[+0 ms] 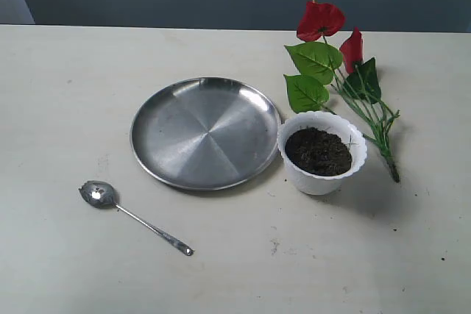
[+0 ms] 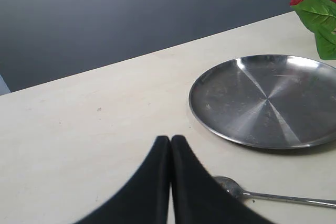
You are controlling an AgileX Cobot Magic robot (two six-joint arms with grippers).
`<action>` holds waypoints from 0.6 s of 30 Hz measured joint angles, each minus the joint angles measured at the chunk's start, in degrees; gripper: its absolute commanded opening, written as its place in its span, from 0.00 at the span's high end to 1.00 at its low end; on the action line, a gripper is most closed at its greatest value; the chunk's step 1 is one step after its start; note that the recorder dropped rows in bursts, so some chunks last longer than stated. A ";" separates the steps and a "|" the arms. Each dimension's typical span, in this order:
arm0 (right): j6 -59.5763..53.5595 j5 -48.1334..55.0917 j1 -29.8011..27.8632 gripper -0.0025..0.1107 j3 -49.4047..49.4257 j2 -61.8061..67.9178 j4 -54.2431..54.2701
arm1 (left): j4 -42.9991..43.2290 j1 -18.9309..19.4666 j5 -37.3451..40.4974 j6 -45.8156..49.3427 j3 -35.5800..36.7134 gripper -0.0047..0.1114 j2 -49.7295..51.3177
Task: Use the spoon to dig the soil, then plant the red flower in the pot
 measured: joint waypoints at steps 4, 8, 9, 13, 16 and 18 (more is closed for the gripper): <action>1.83 0.88 0.00 0.92 0.00 0.00 7.77 | 0.00 0.00 0.00 0.00 0.00 0.96 0.00; 3.04 0.93 0.00 0.92 0.00 0.00 18.56 | 0.00 0.00 0.00 0.00 0.00 0.96 0.00; 3.39 0.93 0.00 0.92 0.00 0.00 20.09 | 0.00 0.00 0.00 0.00 0.00 0.96 0.00; 4.54 1.43 0.00 0.92 0.00 0.00 22.56 | 0.00 0.00 0.00 0.00 0.00 0.96 0.00; 4.69 3.42 0.00 0.92 0.00 0.00 22.68 | 0.00 0.00 0.00 0.00 0.00 0.96 0.00; 4.73 4.69 0.00 0.92 0.00 0.00 22.91 | 0.00 0.00 0.00 0.00 0.00 0.96 0.00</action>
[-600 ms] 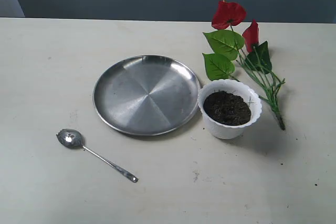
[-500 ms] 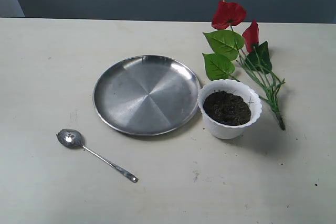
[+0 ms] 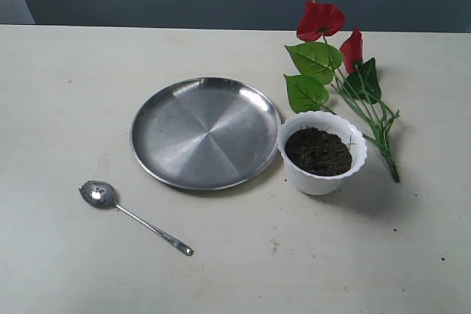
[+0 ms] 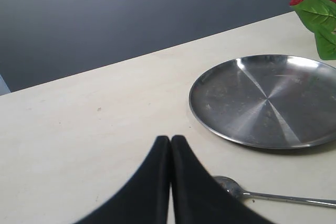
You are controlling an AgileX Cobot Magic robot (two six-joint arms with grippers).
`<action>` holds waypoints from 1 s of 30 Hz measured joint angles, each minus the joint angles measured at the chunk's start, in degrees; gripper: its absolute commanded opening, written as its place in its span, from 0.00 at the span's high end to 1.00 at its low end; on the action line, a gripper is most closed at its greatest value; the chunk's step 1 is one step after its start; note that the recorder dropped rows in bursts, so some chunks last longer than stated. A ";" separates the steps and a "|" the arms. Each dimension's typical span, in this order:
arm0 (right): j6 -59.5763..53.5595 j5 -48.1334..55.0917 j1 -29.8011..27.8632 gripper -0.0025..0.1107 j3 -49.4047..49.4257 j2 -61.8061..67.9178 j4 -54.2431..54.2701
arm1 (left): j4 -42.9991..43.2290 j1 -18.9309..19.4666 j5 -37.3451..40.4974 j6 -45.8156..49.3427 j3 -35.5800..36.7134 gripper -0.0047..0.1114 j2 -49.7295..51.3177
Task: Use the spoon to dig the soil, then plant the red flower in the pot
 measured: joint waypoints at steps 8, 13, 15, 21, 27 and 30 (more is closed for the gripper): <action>0.09 -0.70 0.00 0.92 0.00 0.00 0.00 | 0.00 0.00 0.00 0.00 0.00 0.96 0.00; -5.45 5.14 0.00 0.92 -3.26 0.00 0.00 | 0.00 0.00 0.00 0.00 0.00 0.96 0.00; -8.05 6.75 0.00 0.92 -7.32 1.19 -1.60 | 0.00 0.00 0.00 0.00 0.00 0.96 0.00; -9.85 5.61 0.00 0.92 -24.61 17.73 -19.30 | 0.00 0.00 0.00 0.00 0.00 0.96 0.00; -0.18 4.99 0.00 0.92 -43.63 41.68 -39.81 | 0.00 0.00 0.00 0.00 0.00 0.96 0.00; 16.32 5.73 0.00 0.92 -54.96 58.35 -59.40 | 0.00 0.00 0.00 0.00 0.00 0.96 0.00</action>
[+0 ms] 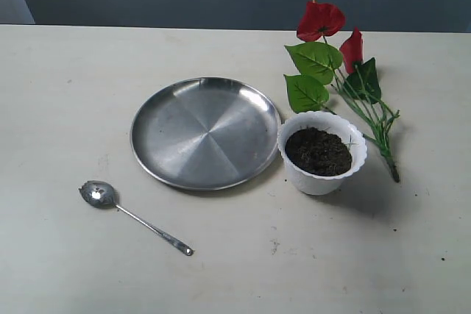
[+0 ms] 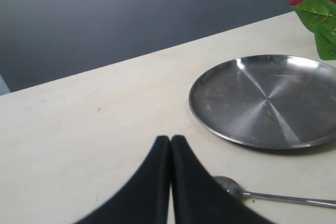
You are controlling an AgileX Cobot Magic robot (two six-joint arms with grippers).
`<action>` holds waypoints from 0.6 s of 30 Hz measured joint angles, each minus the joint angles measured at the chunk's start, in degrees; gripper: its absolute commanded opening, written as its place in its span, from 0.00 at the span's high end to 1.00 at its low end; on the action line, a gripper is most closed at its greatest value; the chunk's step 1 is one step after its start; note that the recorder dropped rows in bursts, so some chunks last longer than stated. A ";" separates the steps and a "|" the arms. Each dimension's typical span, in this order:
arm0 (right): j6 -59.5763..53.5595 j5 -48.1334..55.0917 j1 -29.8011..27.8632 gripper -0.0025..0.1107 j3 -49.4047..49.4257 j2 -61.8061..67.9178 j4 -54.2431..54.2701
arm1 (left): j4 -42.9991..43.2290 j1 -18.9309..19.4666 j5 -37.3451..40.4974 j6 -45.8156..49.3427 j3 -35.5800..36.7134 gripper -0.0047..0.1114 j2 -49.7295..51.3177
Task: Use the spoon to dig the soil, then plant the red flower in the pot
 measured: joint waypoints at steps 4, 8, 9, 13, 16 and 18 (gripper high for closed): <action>25.50 7.01 1.40 0.92 -11.08 14.10 -30.61 | 0.00 0.00 0.00 0.00 0.00 0.96 0.00; 49.89 24.18 4.28 0.92 -24.97 28.75 -60.84 | 0.00 0.00 0.00 0.00 0.00 0.96 0.00; 51.49 27.15 4.69 0.92 -26.96 30.25 -61.08 | 0.00 0.00 0.00 0.00 0.00 0.96 0.00; 24.42 35.58 12.08 0.92 -32.33 32.53 -26.27 | 0.00 0.00 0.00 0.00 0.00 0.96 0.00; 22.62 37.12 31.12 0.92 -32.78 34.28 -27.66 | 0.00 0.00 0.00 0.00 0.00 0.96 0.00; 29.56 37.22 40.66 0.92 -32.92 37.06 -38.70 | 0.00 0.00 0.00 0.00 0.00 0.96 0.00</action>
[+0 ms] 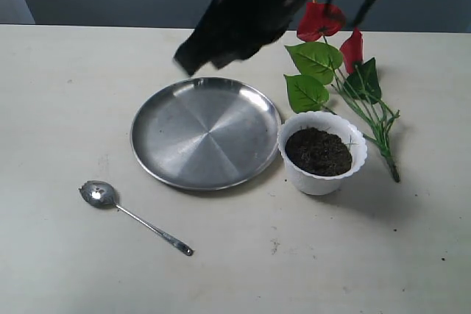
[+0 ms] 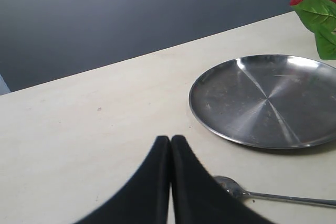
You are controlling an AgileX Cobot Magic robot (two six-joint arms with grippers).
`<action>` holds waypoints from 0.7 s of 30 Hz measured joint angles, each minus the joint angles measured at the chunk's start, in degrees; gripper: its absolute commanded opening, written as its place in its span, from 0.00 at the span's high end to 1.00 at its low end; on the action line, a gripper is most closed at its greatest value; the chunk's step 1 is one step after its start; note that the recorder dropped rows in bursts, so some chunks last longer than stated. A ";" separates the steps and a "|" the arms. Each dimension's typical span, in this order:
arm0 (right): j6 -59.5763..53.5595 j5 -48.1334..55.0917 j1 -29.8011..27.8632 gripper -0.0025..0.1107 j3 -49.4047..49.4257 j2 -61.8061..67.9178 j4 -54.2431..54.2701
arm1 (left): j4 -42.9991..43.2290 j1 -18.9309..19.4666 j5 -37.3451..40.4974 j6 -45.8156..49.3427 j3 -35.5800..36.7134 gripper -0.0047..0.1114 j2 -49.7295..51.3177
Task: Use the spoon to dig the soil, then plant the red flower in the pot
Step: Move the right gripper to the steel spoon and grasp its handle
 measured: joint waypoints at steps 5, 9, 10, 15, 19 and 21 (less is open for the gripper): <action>0.84 -1.56 13.05 0.92 -0.03 8.84 3.23 | 0.00 0.00 0.00 0.00 0.00 0.96 0.00; -1.96 -4.12 14.67 0.82 -0.84 15.59 7.31 | 0.00 0.00 0.00 0.00 0.00 0.96 0.00; -2.07 -3.96 14.67 0.75 -1.48 17.00 7.45 | 0.00 0.00 0.00 0.00 0.00 0.96 0.00; -2.23 3.74 14.67 0.49 -8.68 25.46 7.14 | 0.00 0.00 0.00 0.00 0.00 0.96 0.00; -2.45 5.95 14.67 0.58 -13.04 30.01 5.84 | 0.00 0.00 0.00 0.00 0.00 0.96 0.00; -2.45 5.09 14.67 0.64 -13.54 30.95 5.70 | 0.00 0.00 0.00 0.00 0.00 0.96 0.00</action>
